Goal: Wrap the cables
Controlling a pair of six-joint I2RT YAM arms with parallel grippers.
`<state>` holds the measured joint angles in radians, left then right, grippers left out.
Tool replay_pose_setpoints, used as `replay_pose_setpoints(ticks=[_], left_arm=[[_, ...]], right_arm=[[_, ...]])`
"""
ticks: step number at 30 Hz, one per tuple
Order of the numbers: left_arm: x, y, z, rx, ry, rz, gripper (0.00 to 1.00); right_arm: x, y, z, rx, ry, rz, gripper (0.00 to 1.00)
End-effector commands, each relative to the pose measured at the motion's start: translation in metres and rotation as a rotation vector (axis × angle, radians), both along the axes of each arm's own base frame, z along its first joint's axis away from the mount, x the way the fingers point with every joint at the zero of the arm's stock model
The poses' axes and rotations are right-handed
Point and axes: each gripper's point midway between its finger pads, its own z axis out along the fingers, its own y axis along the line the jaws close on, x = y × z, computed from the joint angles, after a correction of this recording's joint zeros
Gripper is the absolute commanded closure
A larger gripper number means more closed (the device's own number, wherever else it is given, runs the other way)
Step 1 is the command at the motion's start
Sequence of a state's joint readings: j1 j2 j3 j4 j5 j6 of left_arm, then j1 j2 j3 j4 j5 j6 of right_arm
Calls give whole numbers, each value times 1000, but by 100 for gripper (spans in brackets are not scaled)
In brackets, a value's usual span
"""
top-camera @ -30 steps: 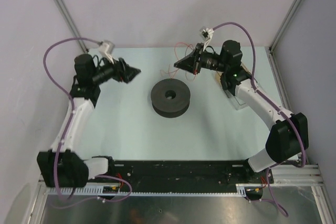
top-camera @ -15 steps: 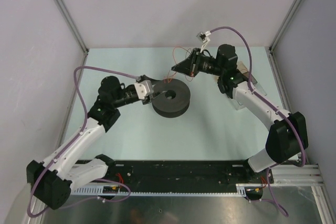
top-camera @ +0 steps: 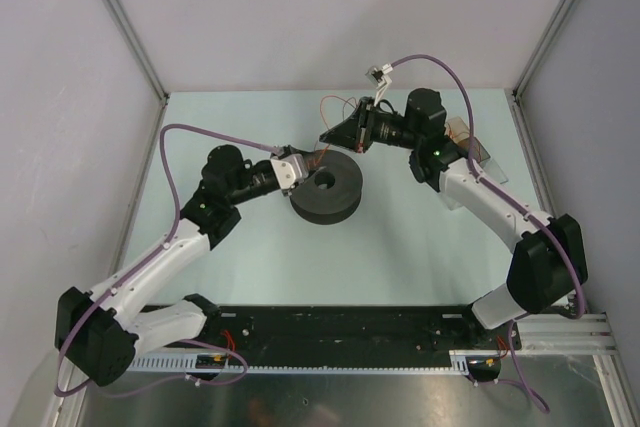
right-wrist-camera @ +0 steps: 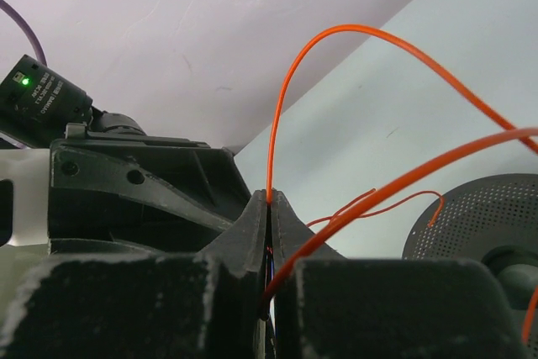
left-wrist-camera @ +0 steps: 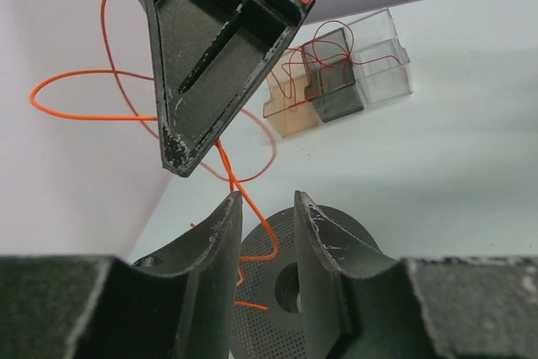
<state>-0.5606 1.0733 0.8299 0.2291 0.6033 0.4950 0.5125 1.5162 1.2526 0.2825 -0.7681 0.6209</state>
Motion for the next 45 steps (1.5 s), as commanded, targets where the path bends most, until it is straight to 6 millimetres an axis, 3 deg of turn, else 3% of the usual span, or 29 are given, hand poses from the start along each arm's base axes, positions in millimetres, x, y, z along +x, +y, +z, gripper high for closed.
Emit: replay_pose_setpoints(ticks=[1, 9, 14, 17, 23, 27, 31, 35, 37, 39, 45], left_arm=[[9, 3, 9, -17, -64, 50, 65], [13, 2, -2, -6, -34, 60, 73], [11, -1, 0, -22, -10, 48, 87], [8, -2, 9, -47, 4, 35, 98], [-6, -3, 38, -115, 20, -5, 100], [-16, -5, 55, -146, 41, -44, 100], [-26, -16, 66, -173, 99, -115, 100], [-44, -35, 76, -179, 116, -210, 100], [-53, -46, 82, -185, 132, -251, 100], [-57, -54, 85, -190, 158, -282, 100], [-54, -60, 104, -224, 187, -291, 100]], right_arm=[[-19, -1, 24, 32, -74, 35, 100], [-20, -2, 28, 39, -88, 40, 100], [-18, -4, 26, 34, -86, 33, 100], [-15, -8, 22, 14, -89, 21, 100], [4, -35, 5, -69, -120, -38, 100], [11, -68, -7, -138, -127, -57, 70], [5, -117, -28, -281, -151, -97, 40], [-21, -175, -60, -515, -171, -155, 23], [-30, -191, -60, -550, -179, -180, 18], [-35, -191, -49, -537, -213, -191, 17], [-44, -157, -26, -503, -335, -151, 9]])
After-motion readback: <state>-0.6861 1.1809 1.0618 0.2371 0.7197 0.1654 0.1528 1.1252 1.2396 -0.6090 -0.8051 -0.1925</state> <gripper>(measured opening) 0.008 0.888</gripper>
